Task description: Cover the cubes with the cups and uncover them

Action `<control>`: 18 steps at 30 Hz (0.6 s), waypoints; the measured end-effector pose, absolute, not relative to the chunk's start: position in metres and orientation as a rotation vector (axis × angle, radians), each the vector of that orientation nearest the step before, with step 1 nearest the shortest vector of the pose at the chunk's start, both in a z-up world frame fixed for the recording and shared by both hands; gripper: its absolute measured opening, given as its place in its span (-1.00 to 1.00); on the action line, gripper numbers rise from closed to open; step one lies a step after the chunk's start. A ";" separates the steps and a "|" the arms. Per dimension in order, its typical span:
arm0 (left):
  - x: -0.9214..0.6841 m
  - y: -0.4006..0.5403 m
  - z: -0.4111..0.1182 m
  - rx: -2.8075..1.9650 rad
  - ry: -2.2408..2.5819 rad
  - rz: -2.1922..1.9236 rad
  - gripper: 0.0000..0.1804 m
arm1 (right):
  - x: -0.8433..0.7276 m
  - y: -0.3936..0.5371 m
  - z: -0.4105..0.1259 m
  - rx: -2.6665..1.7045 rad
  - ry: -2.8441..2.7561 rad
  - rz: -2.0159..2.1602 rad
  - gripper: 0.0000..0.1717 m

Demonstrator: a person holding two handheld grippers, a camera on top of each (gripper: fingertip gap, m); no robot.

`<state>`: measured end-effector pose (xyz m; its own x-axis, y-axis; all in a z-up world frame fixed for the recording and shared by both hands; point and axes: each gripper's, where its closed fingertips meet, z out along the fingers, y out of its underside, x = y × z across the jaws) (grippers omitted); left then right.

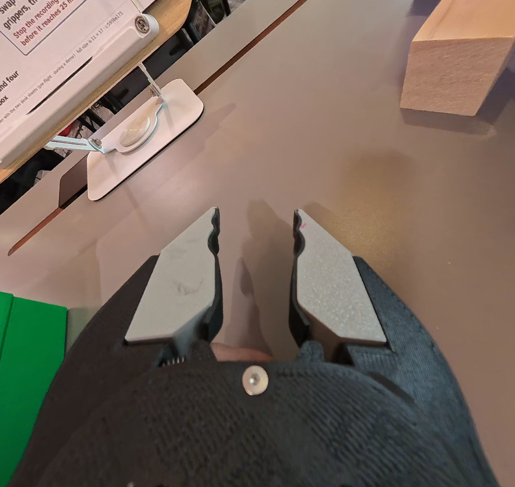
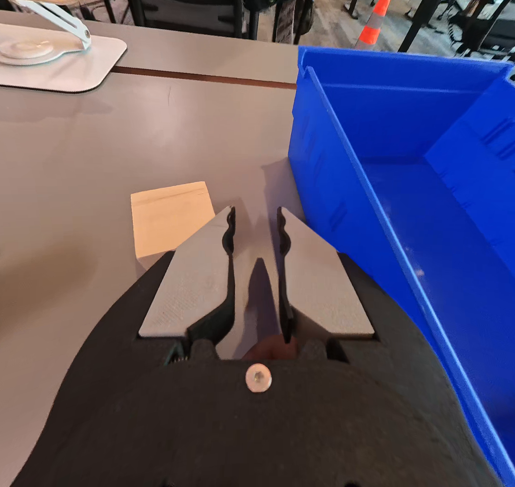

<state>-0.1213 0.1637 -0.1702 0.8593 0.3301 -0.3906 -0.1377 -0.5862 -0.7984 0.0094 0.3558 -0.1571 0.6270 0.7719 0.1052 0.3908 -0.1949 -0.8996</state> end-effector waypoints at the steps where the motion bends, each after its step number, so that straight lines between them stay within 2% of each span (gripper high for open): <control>1: -0.122 0.163 -0.170 -2.106 -0.141 0.639 -0.43 | 0.010 0.354 -0.158 -1.826 -0.942 0.477 -0.72; 4: -0.122 0.163 -0.171 -2.108 -0.145 0.634 -0.43 | 0.012 0.345 -0.160 -1.868 -0.970 0.542 -0.79; 8: -0.122 0.163 -0.171 -2.114 -0.143 0.630 -0.43 | 0.008 0.338 -0.156 -1.852 -0.993 0.570 -0.65; 13: -0.122 0.164 -0.173 -2.123 -0.136 0.632 -0.43 | 0.002 0.330 -0.131 -1.710 -0.966 0.604 -0.62; 18: -0.121 0.164 -0.173 -2.126 -0.122 0.647 -0.43 | -0.022 0.287 -0.127 -1.529 -1.159 0.647 -0.63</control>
<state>-0.1206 0.1644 -0.1734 0.8591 0.3150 -0.4033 -0.1463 -0.6040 -0.7834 -0.0218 0.2869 -0.1265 0.3817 0.9091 0.1672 0.3342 0.0329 -0.9419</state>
